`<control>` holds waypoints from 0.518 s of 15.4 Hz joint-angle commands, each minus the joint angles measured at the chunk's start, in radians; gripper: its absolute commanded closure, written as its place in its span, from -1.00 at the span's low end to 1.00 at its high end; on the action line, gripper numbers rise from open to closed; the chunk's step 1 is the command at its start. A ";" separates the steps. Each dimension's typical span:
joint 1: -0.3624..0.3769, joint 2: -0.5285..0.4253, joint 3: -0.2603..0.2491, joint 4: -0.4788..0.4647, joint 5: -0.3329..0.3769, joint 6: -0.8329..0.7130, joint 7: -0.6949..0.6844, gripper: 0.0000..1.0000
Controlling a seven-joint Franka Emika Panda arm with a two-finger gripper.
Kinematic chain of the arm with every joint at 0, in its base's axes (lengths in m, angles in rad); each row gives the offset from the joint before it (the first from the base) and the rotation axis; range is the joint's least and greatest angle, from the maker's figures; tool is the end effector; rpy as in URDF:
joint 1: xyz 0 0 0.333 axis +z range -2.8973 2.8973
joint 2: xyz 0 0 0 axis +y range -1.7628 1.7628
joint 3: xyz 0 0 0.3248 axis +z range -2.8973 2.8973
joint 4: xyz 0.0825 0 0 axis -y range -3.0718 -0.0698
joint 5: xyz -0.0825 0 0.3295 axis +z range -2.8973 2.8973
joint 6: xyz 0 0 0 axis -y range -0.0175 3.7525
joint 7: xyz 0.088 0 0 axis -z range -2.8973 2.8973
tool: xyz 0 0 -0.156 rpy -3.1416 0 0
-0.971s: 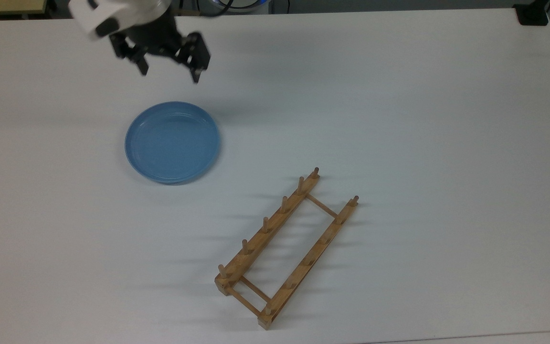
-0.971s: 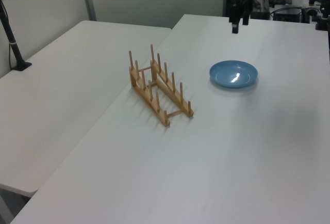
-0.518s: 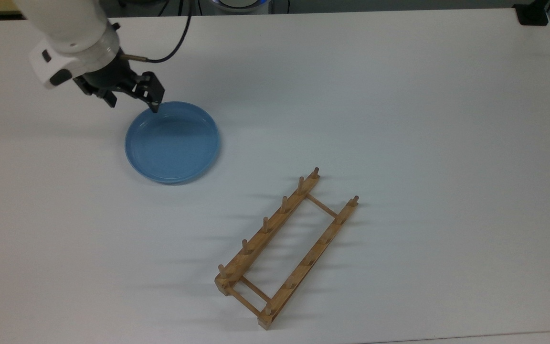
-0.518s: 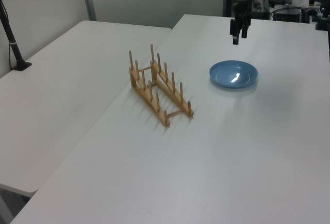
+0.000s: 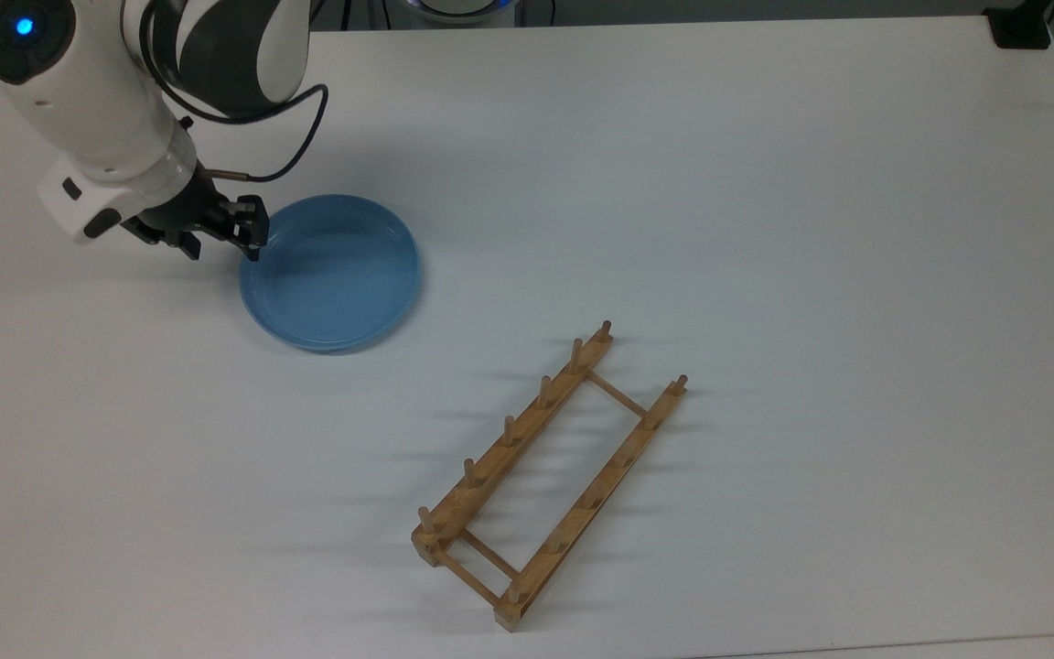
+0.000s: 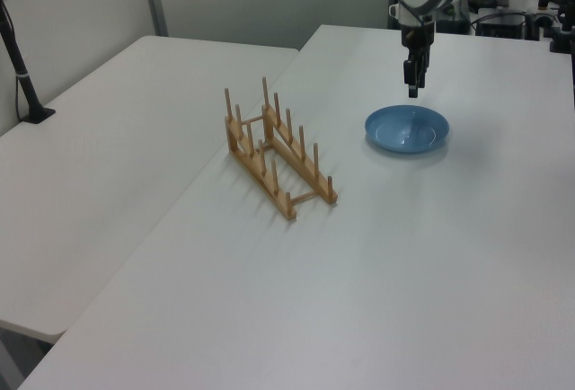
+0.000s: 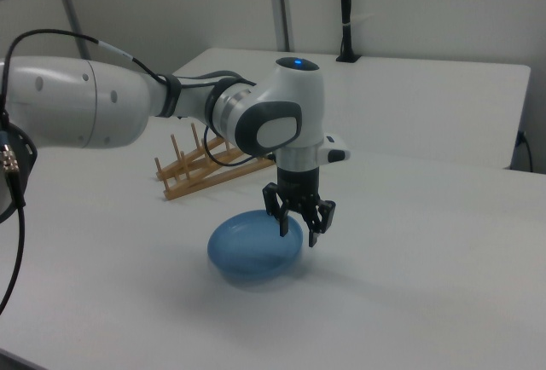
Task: Place plate in plate rack
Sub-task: 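Move the gripper over the blue plate's rim and lower it, then close the gripper on the blue plate's rim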
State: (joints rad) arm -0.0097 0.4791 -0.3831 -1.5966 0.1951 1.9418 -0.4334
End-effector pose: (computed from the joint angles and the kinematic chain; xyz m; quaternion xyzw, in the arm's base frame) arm 0.5888 -0.1908 0.3461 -0.9988 0.0042 0.0433 0.0207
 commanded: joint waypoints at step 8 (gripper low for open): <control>0.028 0.062 -0.020 0.001 0.029 0.094 -0.038 -0.02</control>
State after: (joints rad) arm -0.0032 0.5239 -0.3835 -1.5942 0.1952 1.9897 -0.4587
